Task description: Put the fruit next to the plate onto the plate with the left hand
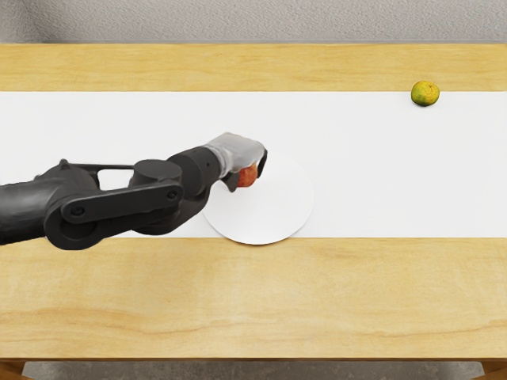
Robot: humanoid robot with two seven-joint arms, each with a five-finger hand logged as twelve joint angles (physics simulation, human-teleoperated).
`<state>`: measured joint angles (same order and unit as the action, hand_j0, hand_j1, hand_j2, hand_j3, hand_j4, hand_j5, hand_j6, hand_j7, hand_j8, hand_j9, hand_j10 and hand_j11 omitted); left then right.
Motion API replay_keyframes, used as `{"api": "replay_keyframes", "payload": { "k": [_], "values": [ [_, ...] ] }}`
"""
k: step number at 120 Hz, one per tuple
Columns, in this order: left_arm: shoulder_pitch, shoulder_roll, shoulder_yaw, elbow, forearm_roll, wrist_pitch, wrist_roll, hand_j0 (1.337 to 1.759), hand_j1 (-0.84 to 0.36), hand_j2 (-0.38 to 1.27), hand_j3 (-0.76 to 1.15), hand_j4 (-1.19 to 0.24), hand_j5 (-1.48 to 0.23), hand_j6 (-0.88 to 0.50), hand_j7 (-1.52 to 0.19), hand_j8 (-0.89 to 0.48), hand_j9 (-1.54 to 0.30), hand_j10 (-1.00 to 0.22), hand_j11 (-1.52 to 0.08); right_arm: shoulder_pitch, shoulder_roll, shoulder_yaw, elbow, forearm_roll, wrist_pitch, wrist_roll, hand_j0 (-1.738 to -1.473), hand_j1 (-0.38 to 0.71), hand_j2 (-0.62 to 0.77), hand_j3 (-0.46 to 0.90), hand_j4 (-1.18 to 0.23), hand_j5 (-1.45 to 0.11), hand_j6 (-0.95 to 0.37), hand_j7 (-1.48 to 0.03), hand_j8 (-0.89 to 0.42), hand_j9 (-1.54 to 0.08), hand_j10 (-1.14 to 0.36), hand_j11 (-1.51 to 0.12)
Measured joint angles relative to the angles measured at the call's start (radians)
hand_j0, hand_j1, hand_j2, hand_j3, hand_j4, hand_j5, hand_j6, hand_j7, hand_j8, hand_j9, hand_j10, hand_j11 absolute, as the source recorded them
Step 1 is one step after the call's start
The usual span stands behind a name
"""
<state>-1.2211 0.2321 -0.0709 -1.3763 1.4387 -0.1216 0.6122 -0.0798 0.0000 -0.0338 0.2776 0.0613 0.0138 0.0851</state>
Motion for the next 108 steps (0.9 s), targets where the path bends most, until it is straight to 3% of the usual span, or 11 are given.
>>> {"api": "replay_keyframes", "payload": {
  "k": [46,58,79,108],
  "values": [
    [0.023,-0.025,0.052,0.019,0.008,0.009,0.0,1.633,-0.4,0.34,0.0,-0.47,-1.17,-0.21,-1.15,-0.27,-1.16,-0.84,-1.18,0.0,0.0,0.0,0.0,0.0,0.0,0.0,-1.658,-0.31,-0.01,0.0,-0.04,-0.05,-0.04,-0.05,-0.04,-0.05,-0.04,-0.05],
    [0.026,-0.04,0.062,0.027,0.002,0.014,0.0,1.641,-0.31,0.24,0.0,-0.53,-0.97,-0.28,-0.96,-0.3,-0.96,-0.86,-0.97,0.0,0.0,0.0,0.0,0.0,0.0,0.0,-1.658,-0.31,-0.01,0.0,-0.04,-0.05,-0.04,-0.05,-0.04,-0.05,-0.04,-0.05],
    [0.015,-0.047,0.062,0.026,-0.026,0.019,-0.001,1.651,-0.12,0.14,0.0,-0.38,-0.61,-0.27,-0.61,-0.28,-0.61,-0.56,-0.61,0.0,0.0,0.0,0.0,0.0,0.0,0.0,-1.658,-0.31,-0.01,0.0,-0.04,-0.05,-0.04,-0.05,-0.04,-0.05,-0.04,-0.05],
    [-0.001,-0.044,0.059,0.018,-0.032,0.018,-0.001,1.656,-0.01,0.08,0.0,-0.3,-0.42,-0.27,-0.42,-0.27,-0.42,-0.36,-0.42,0.0,0.0,0.0,0.0,0.0,0.0,0.0,-1.658,-0.31,-0.01,0.0,-0.04,-0.05,-0.04,-0.05,-0.04,-0.05,-0.04,-0.05]
  ]
}}
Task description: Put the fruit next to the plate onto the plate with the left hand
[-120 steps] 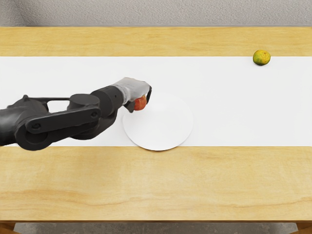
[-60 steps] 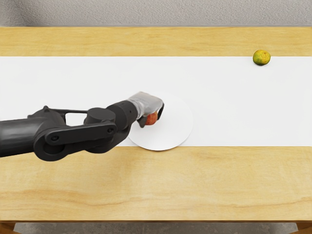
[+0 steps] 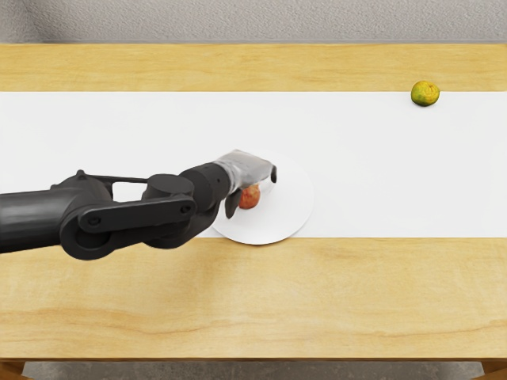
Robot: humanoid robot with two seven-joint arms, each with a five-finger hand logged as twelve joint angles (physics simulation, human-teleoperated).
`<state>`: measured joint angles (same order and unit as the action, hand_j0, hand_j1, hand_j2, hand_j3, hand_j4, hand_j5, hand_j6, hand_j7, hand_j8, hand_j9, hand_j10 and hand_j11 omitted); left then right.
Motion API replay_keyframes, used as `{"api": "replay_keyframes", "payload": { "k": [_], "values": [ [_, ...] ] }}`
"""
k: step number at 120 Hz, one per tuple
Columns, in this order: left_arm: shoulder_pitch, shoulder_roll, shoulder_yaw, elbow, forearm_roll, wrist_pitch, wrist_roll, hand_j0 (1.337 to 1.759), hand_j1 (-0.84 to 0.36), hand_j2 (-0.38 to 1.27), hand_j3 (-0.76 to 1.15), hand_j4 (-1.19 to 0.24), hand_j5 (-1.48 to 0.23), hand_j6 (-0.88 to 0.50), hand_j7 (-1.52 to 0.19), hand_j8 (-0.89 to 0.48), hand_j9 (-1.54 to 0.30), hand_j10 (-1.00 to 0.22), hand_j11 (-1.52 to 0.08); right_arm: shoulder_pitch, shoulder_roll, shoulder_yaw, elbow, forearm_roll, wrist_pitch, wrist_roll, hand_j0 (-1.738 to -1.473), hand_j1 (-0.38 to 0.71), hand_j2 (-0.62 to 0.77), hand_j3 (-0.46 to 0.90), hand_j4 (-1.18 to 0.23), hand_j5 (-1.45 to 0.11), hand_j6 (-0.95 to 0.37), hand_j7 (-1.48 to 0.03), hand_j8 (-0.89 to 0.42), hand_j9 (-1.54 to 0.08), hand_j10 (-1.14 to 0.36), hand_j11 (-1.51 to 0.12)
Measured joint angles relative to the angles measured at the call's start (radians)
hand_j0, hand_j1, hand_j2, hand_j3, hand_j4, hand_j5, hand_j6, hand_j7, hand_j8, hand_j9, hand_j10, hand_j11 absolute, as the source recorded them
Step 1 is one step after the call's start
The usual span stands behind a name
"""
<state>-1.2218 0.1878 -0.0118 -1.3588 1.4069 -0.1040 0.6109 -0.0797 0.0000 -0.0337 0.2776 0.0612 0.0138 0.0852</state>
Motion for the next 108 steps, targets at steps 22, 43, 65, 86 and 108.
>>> {"api": "replay_keyframes", "payload": {
  "k": [22,43,65,86,108],
  "values": [
    [-0.022,0.007,-0.012,-0.023,-0.004,-0.003,0.0,1.657,0.02,0.06,0.0,-0.28,-0.37,-0.26,-0.37,-0.27,-0.37,-0.3,-0.37,0.0,0.0,0.0,0.0,0.0,0.0,0.0,-1.658,-0.31,-0.01,0.0,-0.04,-0.05,-0.04,-0.05,-0.04,-0.05,-0.04,-0.05],
    [-0.098,0.081,-0.038,-0.085,-0.127,-0.012,0.0,1.658,0.03,0.06,0.0,-0.27,-0.35,-0.26,-0.35,-0.26,-0.35,-0.28,-0.35,0.0,0.0,0.0,0.0,0.0,0.0,0.0,-1.658,-0.31,-0.01,0.0,-0.04,-0.05,-0.04,-0.05,-0.04,-0.05,-0.04,-0.05],
    [-0.108,0.31,-0.163,-0.128,-0.505,-0.143,0.0,1.658,0.04,0.05,0.0,-0.26,-0.34,-0.26,-0.34,-0.26,-0.34,-0.26,-0.34,0.0,0.0,0.0,0.0,0.0,0.0,0.0,-1.658,-0.31,-0.01,0.0,-0.04,-0.05,-0.04,-0.05,-0.04,-0.05,-0.04,-0.05],
    [-0.052,0.64,-0.253,-0.123,-1.054,-0.42,0.0,1.658,0.05,0.05,0.0,-0.26,-0.33,-0.25,-0.33,-0.25,-0.33,-0.26,-0.33,0.0,0.0,0.0,0.0,0.0,0.0,0.0,-1.658,-0.31,-0.01,0.0,-0.04,-0.05,-0.04,-0.05,-0.04,-0.05,-0.04,-0.05],
    [0.092,0.781,-0.329,-0.085,-1.378,-0.493,0.0,1.658,0.05,0.05,0.0,-0.25,-0.33,-0.25,-0.33,-0.25,-0.33,-0.25,-0.33,0.0,0.0,0.0,0.0,0.0,0.0,0.0,-1.658,-0.31,-0.01,0.0,-0.04,-0.05,-0.04,-0.05,-0.04,-0.05,-0.04,-0.05]
  ]
}}
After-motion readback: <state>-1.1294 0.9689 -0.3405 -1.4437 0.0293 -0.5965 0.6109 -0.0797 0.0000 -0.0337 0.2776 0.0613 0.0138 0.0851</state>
